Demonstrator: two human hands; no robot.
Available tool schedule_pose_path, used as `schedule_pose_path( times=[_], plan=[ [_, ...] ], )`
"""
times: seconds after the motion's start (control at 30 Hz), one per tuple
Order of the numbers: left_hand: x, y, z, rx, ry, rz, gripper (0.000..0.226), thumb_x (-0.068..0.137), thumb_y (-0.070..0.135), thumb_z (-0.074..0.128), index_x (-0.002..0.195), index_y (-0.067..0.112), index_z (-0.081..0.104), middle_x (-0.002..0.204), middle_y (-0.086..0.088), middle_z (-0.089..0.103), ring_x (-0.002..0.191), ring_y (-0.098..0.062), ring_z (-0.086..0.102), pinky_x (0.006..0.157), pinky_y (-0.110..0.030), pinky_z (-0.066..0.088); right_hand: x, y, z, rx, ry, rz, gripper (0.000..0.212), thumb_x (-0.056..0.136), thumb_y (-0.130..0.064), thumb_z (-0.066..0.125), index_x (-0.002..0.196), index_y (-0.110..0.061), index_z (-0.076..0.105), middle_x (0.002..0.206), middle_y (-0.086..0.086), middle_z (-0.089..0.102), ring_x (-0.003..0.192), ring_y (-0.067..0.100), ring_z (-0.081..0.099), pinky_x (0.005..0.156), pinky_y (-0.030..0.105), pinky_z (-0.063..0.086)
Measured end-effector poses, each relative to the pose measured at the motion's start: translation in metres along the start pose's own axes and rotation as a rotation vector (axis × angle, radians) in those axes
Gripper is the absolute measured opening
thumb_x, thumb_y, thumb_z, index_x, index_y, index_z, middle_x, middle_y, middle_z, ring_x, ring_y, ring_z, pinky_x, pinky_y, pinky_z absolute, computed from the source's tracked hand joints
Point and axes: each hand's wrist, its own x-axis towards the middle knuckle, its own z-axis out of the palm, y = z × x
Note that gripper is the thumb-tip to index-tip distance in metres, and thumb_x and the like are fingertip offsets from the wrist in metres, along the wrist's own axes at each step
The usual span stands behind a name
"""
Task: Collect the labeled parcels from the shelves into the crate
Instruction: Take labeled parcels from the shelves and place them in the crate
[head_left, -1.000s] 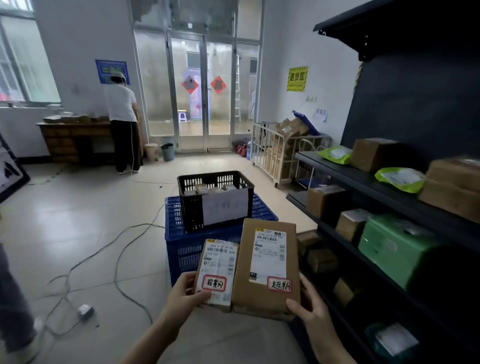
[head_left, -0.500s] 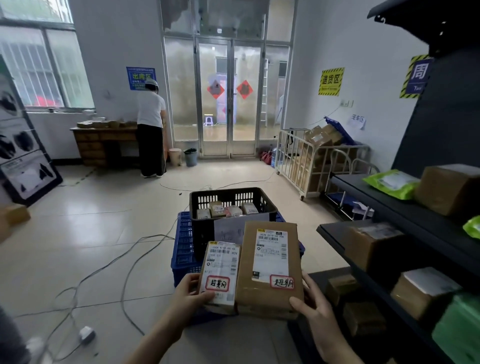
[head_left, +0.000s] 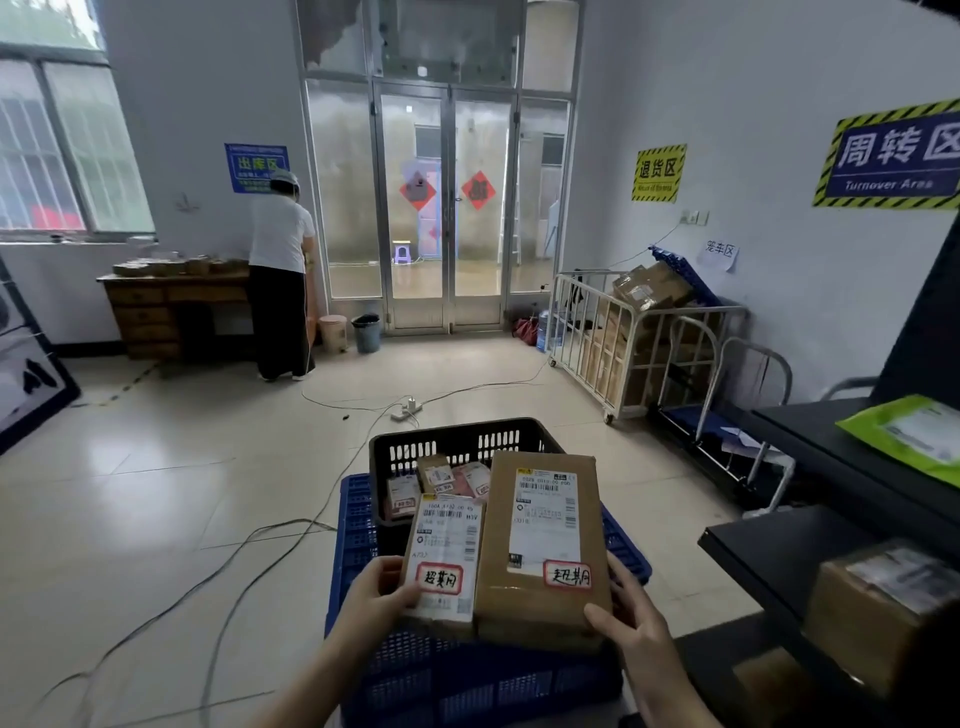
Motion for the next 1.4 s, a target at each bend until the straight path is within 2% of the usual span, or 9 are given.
schedule_pose_path(
  times=[0.3,0.43,0.5,0.63,0.77,0.87,0.97,1.2,1.4],
  plan=[
    [0.105,0.004,0.006,-0.002,0.003,-0.012,0.013,0.089,0.01,0.059,0.101,0.013,0.055,0.101,-0.01,0.067,0.09,-0.023,0.069,0.069,-0.033,0.058,0.096,0.004,0.005,-0.014,0.037,0.025,0.068,0.069,-0.018,0.072,0.128,-0.038,0.043,0.119,-0.005,0.057,0.111,0.017,0.052,0.087,0.034,0.046],
    [0.143,0.006,0.021,0.01,0.009,-0.024,0.011,0.089,0.011,0.059,0.099,0.016,0.055,0.101,-0.009,0.067,0.09,-0.023,0.068,0.073,-0.036,0.058,0.141,0.008,-0.007,-0.008,0.036,0.054,0.071,0.066,-0.017,0.072,0.129,-0.036,0.043,0.12,-0.003,0.058,0.109,0.018,0.054,0.079,0.03,0.047],
    [0.166,0.007,0.029,0.012,0.017,-0.033,0.011,0.089,0.01,0.058,0.098,0.016,0.054,0.1,-0.009,0.066,0.089,-0.022,0.068,0.068,-0.032,0.058,0.169,0.012,-0.014,-0.001,0.019,0.061,0.066,0.075,-0.011,0.071,0.129,-0.035,0.043,0.12,-0.001,0.059,0.109,0.019,0.055,0.079,0.03,0.048],
    [0.217,0.009,0.049,0.003,0.063,-0.062,0.016,0.087,0.011,0.061,0.103,0.013,0.055,0.102,-0.01,0.065,0.089,-0.023,0.067,0.065,-0.031,0.056,0.234,0.015,-0.031,-0.019,-0.032,0.084,0.063,0.081,-0.008,0.063,0.133,-0.034,0.041,0.124,0.001,0.057,0.113,0.023,0.054,0.087,0.037,0.049],
    [0.267,0.015,0.074,-0.032,0.113,-0.092,0.02,0.087,0.007,0.061,0.105,0.011,0.054,0.101,-0.012,0.065,0.086,-0.025,0.067,0.064,-0.033,0.055,0.295,0.007,-0.05,-0.034,-0.076,0.128,0.059,0.083,-0.008,0.061,0.132,-0.035,0.041,0.124,0.001,0.055,0.111,0.022,0.053,0.082,0.034,0.051],
    [0.301,0.016,0.093,-0.053,0.147,-0.089,0.02,0.089,0.006,0.059,0.107,0.012,0.052,0.1,-0.011,0.064,0.085,-0.025,0.066,0.064,-0.03,0.054,0.345,0.008,-0.065,-0.072,-0.115,0.149,0.058,0.084,-0.007,0.06,0.132,-0.035,0.041,0.123,0.001,0.055,0.112,0.023,0.052,0.089,0.038,0.049],
    [0.325,0.012,0.1,-0.076,0.176,-0.105,0.022,0.09,0.003,0.056,0.108,0.014,0.049,0.106,-0.014,0.062,0.092,-0.029,0.065,0.07,-0.034,0.055,0.375,0.012,-0.068,-0.108,-0.144,0.166,0.053,0.087,-0.008,0.058,0.127,-0.038,0.041,0.123,0.0,0.054,0.115,0.024,0.05,0.096,0.043,0.046],
    [0.38,-0.007,0.105,-0.097,0.213,-0.201,0.036,0.09,0.001,0.055,0.124,0.012,0.047,0.106,-0.015,0.062,0.095,-0.03,0.065,0.08,-0.041,0.055,0.444,0.046,-0.072,-0.148,-0.184,0.281,0.056,0.087,-0.007,0.057,0.135,-0.032,0.041,0.127,0.005,0.055,0.115,0.026,0.053,0.094,0.045,0.049],
    [0.428,-0.033,0.105,-0.111,0.238,-0.311,0.043,0.09,-0.001,0.053,0.131,0.009,0.045,0.1,-0.012,0.064,0.084,-0.024,0.066,0.066,-0.03,0.053,0.486,0.066,-0.063,-0.192,-0.189,0.351,0.058,0.088,-0.005,0.054,0.137,-0.03,0.039,0.125,0.004,0.057,0.114,0.023,0.055,0.097,0.043,0.047]
  ],
)
